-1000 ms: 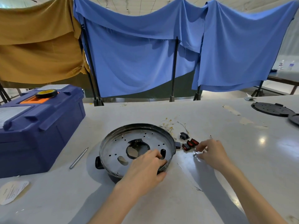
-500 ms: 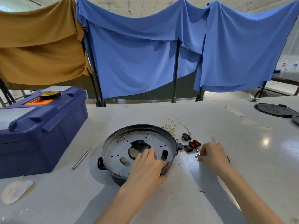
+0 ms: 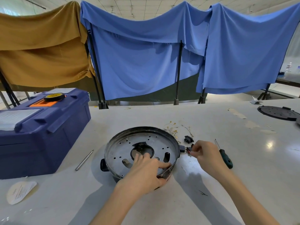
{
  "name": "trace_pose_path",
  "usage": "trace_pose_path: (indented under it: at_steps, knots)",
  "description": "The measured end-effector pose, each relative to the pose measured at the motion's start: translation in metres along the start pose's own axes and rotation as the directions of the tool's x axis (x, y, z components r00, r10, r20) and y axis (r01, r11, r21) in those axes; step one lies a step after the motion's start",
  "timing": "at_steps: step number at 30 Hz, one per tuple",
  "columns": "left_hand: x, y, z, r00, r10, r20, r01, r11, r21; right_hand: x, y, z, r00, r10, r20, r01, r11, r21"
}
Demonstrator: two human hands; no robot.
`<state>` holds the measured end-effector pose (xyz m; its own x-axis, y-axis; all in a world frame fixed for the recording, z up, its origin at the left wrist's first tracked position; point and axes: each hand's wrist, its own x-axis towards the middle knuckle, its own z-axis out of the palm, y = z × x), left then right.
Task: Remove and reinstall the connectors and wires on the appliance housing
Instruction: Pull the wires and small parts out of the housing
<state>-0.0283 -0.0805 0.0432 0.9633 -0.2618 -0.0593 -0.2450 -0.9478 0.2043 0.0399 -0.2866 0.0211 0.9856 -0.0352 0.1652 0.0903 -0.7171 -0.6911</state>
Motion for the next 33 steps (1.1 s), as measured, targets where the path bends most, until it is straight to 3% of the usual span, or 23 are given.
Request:
trace_pose_path:
  at_steps: [4, 7, 12, 16, 25, 33]
  knots:
    - [0.0, -0.003, 0.001, 1.0, 0.002, 0.031, 0.0, 0.998, -0.059, -0.012, -0.015, 0.01, 0.991, 0.066, 0.115, -0.089, 0.974, 0.21]
    - [-0.002, -0.002, 0.003, 0.999, 0.015, 0.03, -0.015, 1.0, -0.003, -0.017, -0.021, 0.024, 0.964, 0.144, 0.222, -0.22, 0.904, 0.367]
    - [-0.002, -0.001, 0.003, 0.999, 0.024, 0.041, -0.028, 0.995, 0.091, -0.02, -0.024, 0.037, 0.941, 0.272, 0.202, -0.338, 0.801, 0.494]
    - [0.0, -0.002, 0.003, 0.997, 0.031, 0.065, -0.037, 0.995, 0.098, -0.017, -0.027, 0.039, 0.925, 0.341, 0.168, -0.377, 0.776, 0.506]
    - [-0.001, -0.008, -0.006, 0.996, 0.065, 0.059, -0.067, 0.998, 0.018, -0.015, -0.043, 0.025, 0.831, 0.376, 0.41, -0.539, 0.367, 0.758]
    - [0.006, -0.03, -0.049, 0.994, 0.098, 0.039, -0.086, 0.966, -0.244, -0.008, -0.063, 0.003, 0.783, 0.292, 0.55, -0.608, 0.167, 0.776]
